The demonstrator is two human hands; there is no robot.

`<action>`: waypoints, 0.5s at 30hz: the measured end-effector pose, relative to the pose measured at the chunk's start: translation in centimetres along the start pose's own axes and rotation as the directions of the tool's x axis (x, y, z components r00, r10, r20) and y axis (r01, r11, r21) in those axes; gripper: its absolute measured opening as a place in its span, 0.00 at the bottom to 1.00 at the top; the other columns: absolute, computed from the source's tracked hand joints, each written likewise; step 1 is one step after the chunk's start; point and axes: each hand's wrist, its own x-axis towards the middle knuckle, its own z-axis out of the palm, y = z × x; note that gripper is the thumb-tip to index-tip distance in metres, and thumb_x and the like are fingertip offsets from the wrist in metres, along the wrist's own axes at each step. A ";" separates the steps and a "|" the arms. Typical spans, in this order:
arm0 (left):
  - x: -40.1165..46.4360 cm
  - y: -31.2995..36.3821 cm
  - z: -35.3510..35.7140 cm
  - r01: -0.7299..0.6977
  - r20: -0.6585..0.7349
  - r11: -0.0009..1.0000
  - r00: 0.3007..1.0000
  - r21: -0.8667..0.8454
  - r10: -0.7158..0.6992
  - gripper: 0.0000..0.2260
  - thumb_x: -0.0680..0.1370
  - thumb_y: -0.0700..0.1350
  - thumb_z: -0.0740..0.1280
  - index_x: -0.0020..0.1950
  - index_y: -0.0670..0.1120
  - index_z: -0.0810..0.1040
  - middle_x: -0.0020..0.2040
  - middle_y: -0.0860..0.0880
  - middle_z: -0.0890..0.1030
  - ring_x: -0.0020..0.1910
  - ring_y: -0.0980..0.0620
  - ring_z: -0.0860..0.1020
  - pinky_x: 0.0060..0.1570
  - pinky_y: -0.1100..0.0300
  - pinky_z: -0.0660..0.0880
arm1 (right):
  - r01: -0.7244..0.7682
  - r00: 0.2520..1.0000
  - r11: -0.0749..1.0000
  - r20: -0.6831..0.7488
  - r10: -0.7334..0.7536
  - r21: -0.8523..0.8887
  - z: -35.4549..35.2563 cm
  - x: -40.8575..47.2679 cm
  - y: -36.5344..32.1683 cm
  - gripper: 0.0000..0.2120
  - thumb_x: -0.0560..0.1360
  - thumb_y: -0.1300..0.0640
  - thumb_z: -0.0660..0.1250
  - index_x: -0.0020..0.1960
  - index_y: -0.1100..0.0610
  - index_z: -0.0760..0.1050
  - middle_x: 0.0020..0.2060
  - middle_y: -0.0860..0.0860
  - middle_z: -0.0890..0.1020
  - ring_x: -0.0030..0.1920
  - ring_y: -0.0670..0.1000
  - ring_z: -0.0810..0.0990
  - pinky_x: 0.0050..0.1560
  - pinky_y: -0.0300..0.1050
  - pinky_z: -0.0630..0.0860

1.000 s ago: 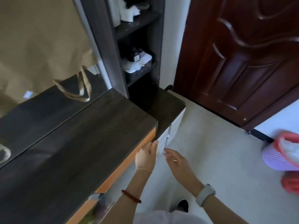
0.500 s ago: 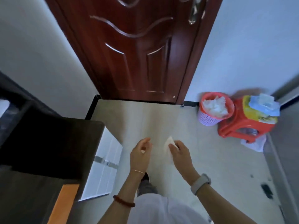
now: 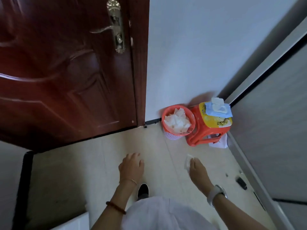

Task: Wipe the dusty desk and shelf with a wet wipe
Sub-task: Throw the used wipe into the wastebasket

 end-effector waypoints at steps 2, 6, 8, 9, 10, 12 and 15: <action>3.9 2.1 -0.6 -0.039 0.021 0.998 0.999 0.057 0.038 0.16 0.78 0.47 0.57 0.66 0.48 0.69 0.65 0.45 0.71 0.62 0.46 0.70 0.60 0.53 0.66 | -0.034 0.999 0.999 -0.038 0.034 0.024 -1.1 2.9 -1.0 0.16 0.80 0.58 0.51 0.33 0.53 0.59 0.29 0.49 0.68 0.38 0.57 0.69 0.39 0.47 0.60; 10.7 6.1 -0.3 -0.117 0.056 0.981 0.992 0.152 0.110 0.18 0.77 0.47 0.58 0.67 0.48 0.68 0.66 0.46 0.69 0.64 0.47 0.68 0.62 0.53 0.65 | -0.027 0.999 0.998 -0.028 0.029 0.064 -3.0 9.3 -2.3 0.07 0.79 0.60 0.55 0.44 0.55 0.69 0.35 0.53 0.75 0.40 0.58 0.74 0.41 0.47 0.66; 14.2 7.9 0.4 -0.142 0.050 0.973 0.990 0.183 0.135 0.19 0.77 0.48 0.59 0.67 0.48 0.67 0.68 0.46 0.68 0.65 0.46 0.67 0.62 0.52 0.65 | -0.004 1.000 0.998 -0.013 0.004 0.063 -3.5 13.7 -2.5 0.08 0.77 0.62 0.57 0.55 0.59 0.71 0.44 0.54 0.77 0.46 0.58 0.75 0.44 0.47 0.68; 15.6 8.6 0.8 -0.150 0.045 0.968 0.989 0.200 0.144 0.20 0.77 0.48 0.59 0.68 0.47 0.66 0.68 0.46 0.68 0.66 0.46 0.66 0.63 0.51 0.64 | 0.019 1.000 0.998 -0.017 -0.018 0.055 -3.6 15.7 -2.5 0.11 0.76 0.64 0.58 0.57 0.59 0.71 0.47 0.55 0.78 0.48 0.58 0.76 0.46 0.47 0.68; 17.4 9.4 1.4 -0.149 0.040 0.964 0.989 0.219 0.143 0.20 0.77 0.48 0.59 0.68 0.47 0.66 0.69 0.46 0.67 0.67 0.46 0.65 0.64 0.51 0.64 | 0.046 0.999 0.998 -0.016 -0.045 0.042 -3.6 18.5 -2.4 0.13 0.75 0.65 0.59 0.59 0.60 0.71 0.50 0.56 0.78 0.52 0.58 0.76 0.48 0.46 0.68; 21.0 10.7 3.1 -0.129 0.027 0.960 0.992 0.249 0.127 0.21 0.76 0.49 0.60 0.69 0.47 0.64 0.70 0.46 0.66 0.68 0.46 0.64 0.65 0.51 0.62 | 0.070 0.998 0.998 -0.008 -0.070 0.008 -3.1 24.2 -1.8 0.17 0.74 0.67 0.60 0.62 0.61 0.70 0.57 0.58 0.77 0.59 0.58 0.73 0.54 0.43 0.65; 25.9 12.1 6.1 -0.065 0.021 0.963 0.998 0.261 0.062 0.23 0.77 0.49 0.60 0.71 0.47 0.62 0.72 0.46 0.63 0.71 0.47 0.60 0.68 0.50 0.60 | 0.094 0.995 0.995 0.026 -0.093 -0.044 -1.9 32.4 -0.6 0.20 0.74 0.67 0.60 0.66 0.63 0.66 0.62 0.60 0.74 0.63 0.58 0.70 0.59 0.40 0.63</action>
